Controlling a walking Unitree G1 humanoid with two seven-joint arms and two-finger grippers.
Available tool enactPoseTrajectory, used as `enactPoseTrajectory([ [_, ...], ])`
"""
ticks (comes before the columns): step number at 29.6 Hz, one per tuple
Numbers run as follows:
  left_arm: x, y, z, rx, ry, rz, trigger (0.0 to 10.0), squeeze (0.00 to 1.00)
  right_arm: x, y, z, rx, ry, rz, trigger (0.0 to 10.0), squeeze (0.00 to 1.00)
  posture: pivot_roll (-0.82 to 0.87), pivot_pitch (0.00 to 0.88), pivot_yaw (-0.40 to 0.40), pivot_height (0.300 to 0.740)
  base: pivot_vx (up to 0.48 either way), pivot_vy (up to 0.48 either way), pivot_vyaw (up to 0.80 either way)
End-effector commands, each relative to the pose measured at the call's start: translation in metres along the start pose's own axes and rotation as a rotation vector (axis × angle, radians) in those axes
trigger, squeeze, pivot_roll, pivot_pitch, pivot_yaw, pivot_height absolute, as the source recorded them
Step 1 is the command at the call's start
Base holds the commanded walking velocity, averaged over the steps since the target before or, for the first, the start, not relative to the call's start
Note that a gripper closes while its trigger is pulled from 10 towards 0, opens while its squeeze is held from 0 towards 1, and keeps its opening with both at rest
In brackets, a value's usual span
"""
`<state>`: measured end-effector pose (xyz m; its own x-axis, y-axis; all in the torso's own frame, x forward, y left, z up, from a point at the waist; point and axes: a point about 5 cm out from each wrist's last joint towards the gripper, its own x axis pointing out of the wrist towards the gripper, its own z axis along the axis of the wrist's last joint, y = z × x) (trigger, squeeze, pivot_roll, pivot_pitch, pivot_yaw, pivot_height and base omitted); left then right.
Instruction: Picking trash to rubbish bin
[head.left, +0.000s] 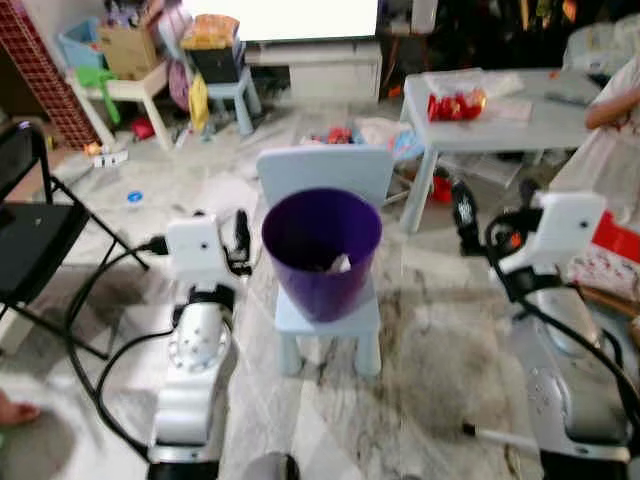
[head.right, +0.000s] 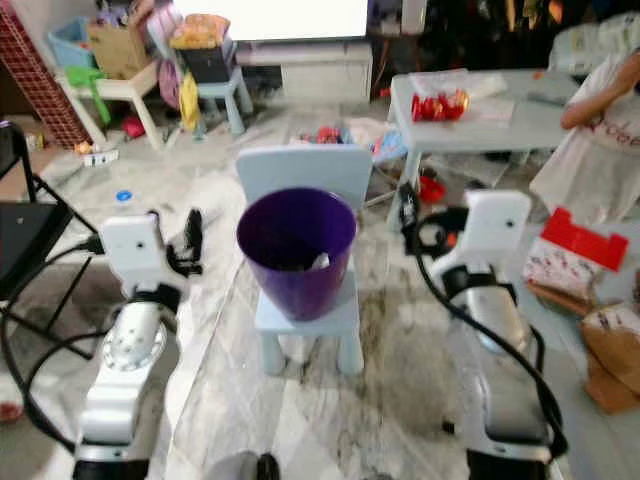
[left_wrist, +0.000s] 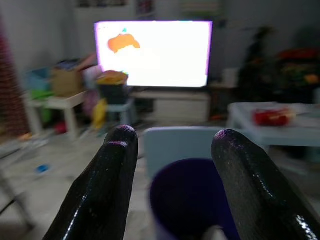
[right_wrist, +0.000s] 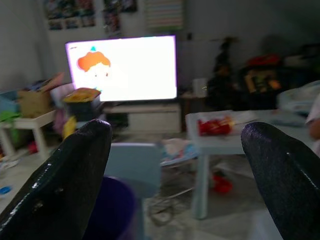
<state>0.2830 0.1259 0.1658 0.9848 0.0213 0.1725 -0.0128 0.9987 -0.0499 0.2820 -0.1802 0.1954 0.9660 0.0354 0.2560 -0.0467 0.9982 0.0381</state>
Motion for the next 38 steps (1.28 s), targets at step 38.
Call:
enactPoseTrajectory([
  [38, 0.007, 0.016, -0.004, -0.057, 0.040, 0.021, 10.0, 0.00, 0.006, 0.003, -0.002, 0.047, 0.032, 0.005, 10.0, 0.00, 0.04, 0.080, 0.010, 0.740, 0.000, 0.000, -0.34],
])
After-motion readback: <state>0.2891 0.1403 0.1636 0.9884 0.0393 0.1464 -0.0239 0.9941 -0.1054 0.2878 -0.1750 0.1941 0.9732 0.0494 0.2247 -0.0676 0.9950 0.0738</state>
